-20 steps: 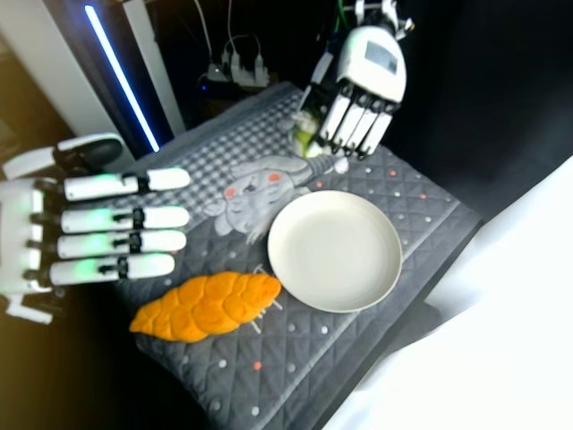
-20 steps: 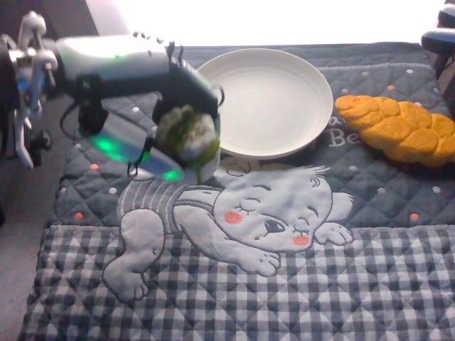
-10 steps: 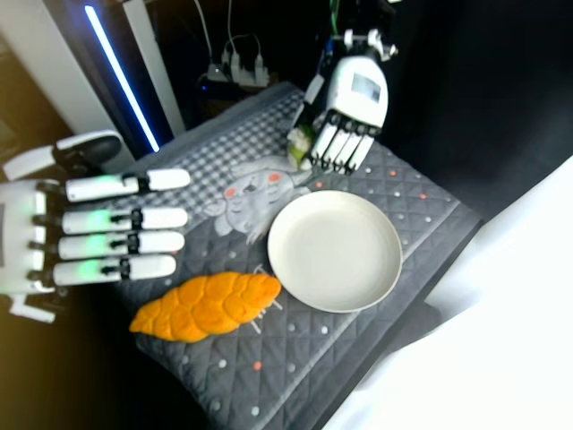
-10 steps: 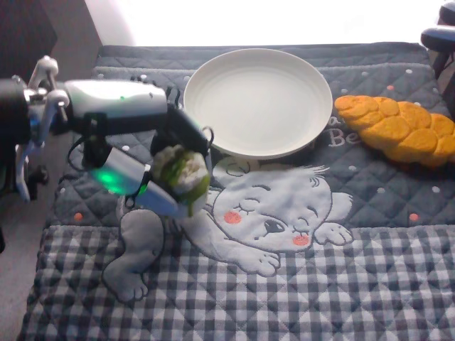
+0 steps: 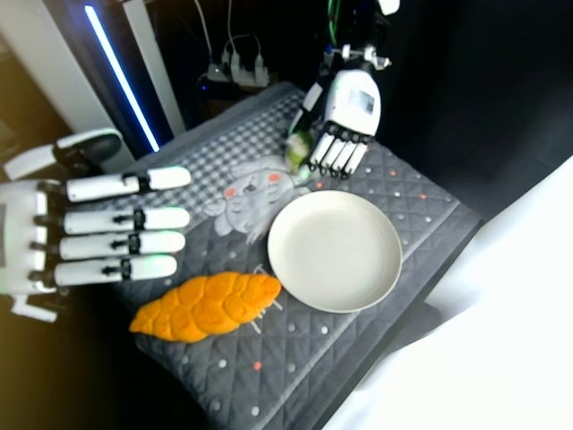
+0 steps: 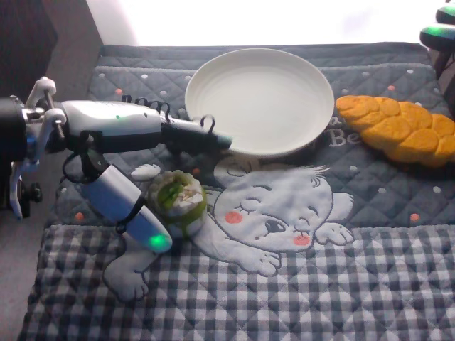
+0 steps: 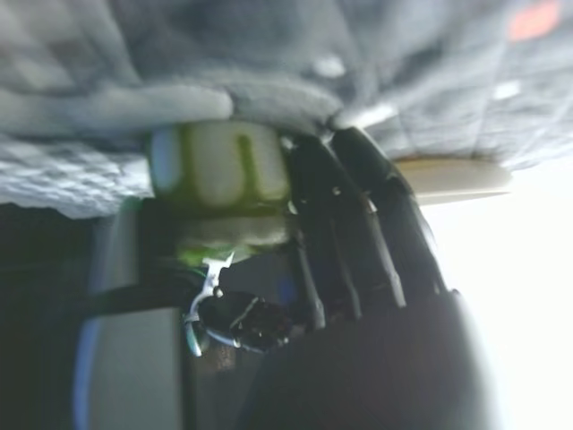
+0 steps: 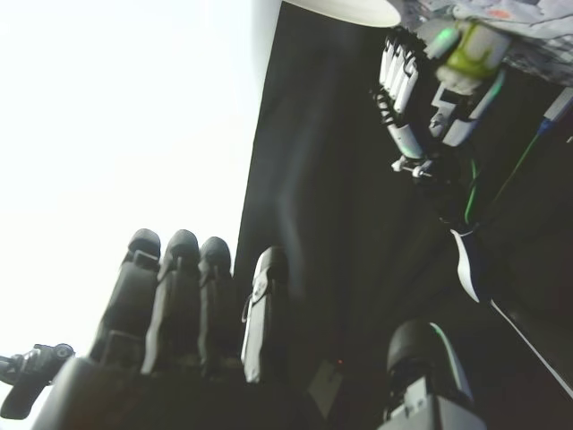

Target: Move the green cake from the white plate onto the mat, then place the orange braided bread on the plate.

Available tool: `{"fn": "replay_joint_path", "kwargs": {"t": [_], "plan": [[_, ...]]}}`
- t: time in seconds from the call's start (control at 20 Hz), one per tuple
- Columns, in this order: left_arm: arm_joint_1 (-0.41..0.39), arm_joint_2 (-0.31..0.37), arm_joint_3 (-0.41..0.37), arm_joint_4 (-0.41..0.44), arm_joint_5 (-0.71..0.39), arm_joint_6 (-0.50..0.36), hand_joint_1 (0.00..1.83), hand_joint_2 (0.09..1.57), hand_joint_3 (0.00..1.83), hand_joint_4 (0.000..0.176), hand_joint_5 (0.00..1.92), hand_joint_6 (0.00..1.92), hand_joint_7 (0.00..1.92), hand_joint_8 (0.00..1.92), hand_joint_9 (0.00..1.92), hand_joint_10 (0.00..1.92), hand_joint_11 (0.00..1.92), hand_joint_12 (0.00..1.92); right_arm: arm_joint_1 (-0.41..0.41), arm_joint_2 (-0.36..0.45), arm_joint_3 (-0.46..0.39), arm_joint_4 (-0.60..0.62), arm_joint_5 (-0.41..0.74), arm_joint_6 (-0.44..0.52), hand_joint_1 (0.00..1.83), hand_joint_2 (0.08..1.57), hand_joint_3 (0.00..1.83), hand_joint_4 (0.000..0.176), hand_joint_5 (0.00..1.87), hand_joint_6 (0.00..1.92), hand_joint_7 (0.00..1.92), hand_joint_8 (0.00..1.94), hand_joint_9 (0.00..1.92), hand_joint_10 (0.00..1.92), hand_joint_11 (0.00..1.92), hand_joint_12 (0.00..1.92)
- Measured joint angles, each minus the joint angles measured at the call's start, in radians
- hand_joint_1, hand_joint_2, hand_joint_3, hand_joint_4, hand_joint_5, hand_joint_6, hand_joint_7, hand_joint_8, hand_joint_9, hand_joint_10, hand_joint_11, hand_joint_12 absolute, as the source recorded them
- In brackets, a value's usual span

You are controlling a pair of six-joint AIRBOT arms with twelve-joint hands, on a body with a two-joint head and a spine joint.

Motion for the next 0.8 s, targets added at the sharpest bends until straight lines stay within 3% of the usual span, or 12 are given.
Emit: {"fn": "replay_joint_path", "kwargs": {"t": [0.05, 0.1, 0.2, 0.25, 0.3, 0.35, 0.45, 0.5, 0.6, 0.65, 0.7, 0.8], "plan": [[0.000, 0.000, 0.000, -0.001, -0.001, 0.000, 0.71, 0.67, 0.00, 0.165, 0.00, 0.00, 0.01, 0.00, 0.04, 0.02, 0.00, 0.49, 0.000, 0.000, 0.000, 0.002, 0.000, 0.000, 0.33, 1.00, 0.00, 0.164, 0.34, 0.01, 0.12, 0.00, 0.06, 0.00, 0.00, 0.00], [0.000, 0.000, 0.000, -0.006, -0.005, 0.000, 0.73, 0.65, 0.00, 0.174, 0.00, 0.00, 0.00, 0.00, 0.01, 0.01, 0.00, 0.37, 0.000, 0.000, 0.000, 0.003, 0.000, 0.000, 0.33, 1.00, 0.00, 0.159, 0.34, 0.01, 0.11, 0.00, 0.06, 0.00, 0.00, 0.00], [0.000, 0.000, 0.000, -0.023, -0.017, 0.000, 0.73, 0.66, 0.00, 0.164, 0.00, 0.00, 0.00, 0.00, 0.00, 0.00, 0.00, 0.24, 0.000, 0.000, 0.000, 0.002, 0.000, 0.000, 0.27, 0.99, 0.00, 0.151, 0.33, 0.00, 0.08, 0.00, 0.04, 0.00, 0.00, 0.00], [0.000, 0.000, 0.000, -0.036, -0.024, 0.002, 0.66, 0.68, 0.01, 0.174, 0.00, 0.00, 0.00, 0.00, 0.00, 0.00, 0.00, 0.13, 0.000, 0.000, 0.000, 0.002, 0.000, 0.000, 0.39, 0.99, 0.00, 0.132, 0.32, 0.00, 0.04, 0.00, 0.01, 0.00, 0.00, 0.00], [0.000, 0.002, 0.000, -0.050, -0.034, 0.005, 0.62, 0.67, 0.00, 0.176, 0.00, 0.00, 0.00, 0.00, 0.01, 0.00, 0.00, 0.11, 0.000, 0.000, 0.002, 0.001, -0.001, 0.000, 0.46, 1.01, 0.00, 0.120, 0.32, 0.00, 0.05, 0.01, 0.00, 0.00, 0.00, 0.00], [0.000, 0.005, -0.003, -0.061, -0.039, 0.005, 0.78, 0.68, 0.00, 0.176, 0.03, 0.00, 0.08, 0.01, 0.10, 0.01, 0.00, 0.30, 0.000, 0.000, 0.004, 0.002, -0.005, 0.000, 0.50, 1.03, 0.01, 0.116, 0.34, 0.01, 0.06, 0.01, 0.00, 0.00, 0.00, 0.00], [0.000, 0.019, -0.009, -0.089, -0.066, 0.006, 0.84, 0.75, 0.00, 0.134, 0.11, 0.01, 0.19, 0.01, 0.18, 0.01, 0.02, 0.45, 0.000, 0.002, 0.013, 0.002, -0.024, 0.000, 0.50, 1.08, 0.03, 0.122, 0.34, 0.01, 0.07, 0.01, 0.00, 0.00, 0.00, 0.00], [0.000, 0.029, -0.018, -0.098, -0.068, 0.012, 0.81, 0.75, 0.00, 0.130, 0.15, 0.01, 0.24, 0.02, 0.21, 0.02, 0.06, 0.47, 0.000, 0.003, 0.016, 0.003, -0.035, 0.000, 0.49, 1.10, 0.03, 0.127, 0.33, 0.00, 0.06, 0.01, 0.00, 0.00, 0.00, 0.00], [0.000, 0.049, -0.032, -0.105, -0.077, 0.017, 0.72, 0.68, 0.00, 0.147, 0.31, 0.00, 0.39, 0.00, 0.34, 0.00, 0.16, 0.36, 0.000, 0.009, 0.016, 0.003, -0.043, 0.000, 0.54, 1.12, 0.03, 0.137, 0.32, 0.00, 0.02, 0.00, 0.04, 0.01, 0.00, 0.00], [0.000, 0.058, -0.037, -0.112, -0.086, 0.016, 0.72, 0.68, 0.00, 0.147, 0.31, 0.00, 0.39, 0.00, 0.34, 0.00, 0.16, 0.36, 0.000, 0.011, 0.016, 0.004, -0.042, 0.000, 0.54, 1.12, 0.03, 0.137, 0.32, 0.00, 0.02, 0.00, 0.04, 0.01, 0.00, 0.00], [0.001, 0.075, -0.056, -0.135, -0.100, 0.029, 0.86, 0.77, 0.00, 0.027, 0.28, 0.00, 0.33, 0.00, 0.28, 0.00, 0.02, 0.48, 0.000, 0.013, 0.016, 0.002, -0.043, 0.000, 0.52, 1.13, 0.03, 0.132, 0.31, 0.00, 0.03, 0.01, 0.07, 0.02, 0.00, 0.00], [0.002, 0.116, -0.097, -0.198, -0.138, 0.100, 0.88, 0.68, 0.00, 0.017, 0.33, 0.00, 0.37, 0.00, 0.37, 0.02, 0.13, 0.80, 0.000, 0.022, 0.016, 0.002, -0.043, 0.000, 0.48, 1.12, 0.02, 0.141, 0.30, 0.00, 0.04, 0.01, 0.08, 0.02, 0.00, 0.00]]}}
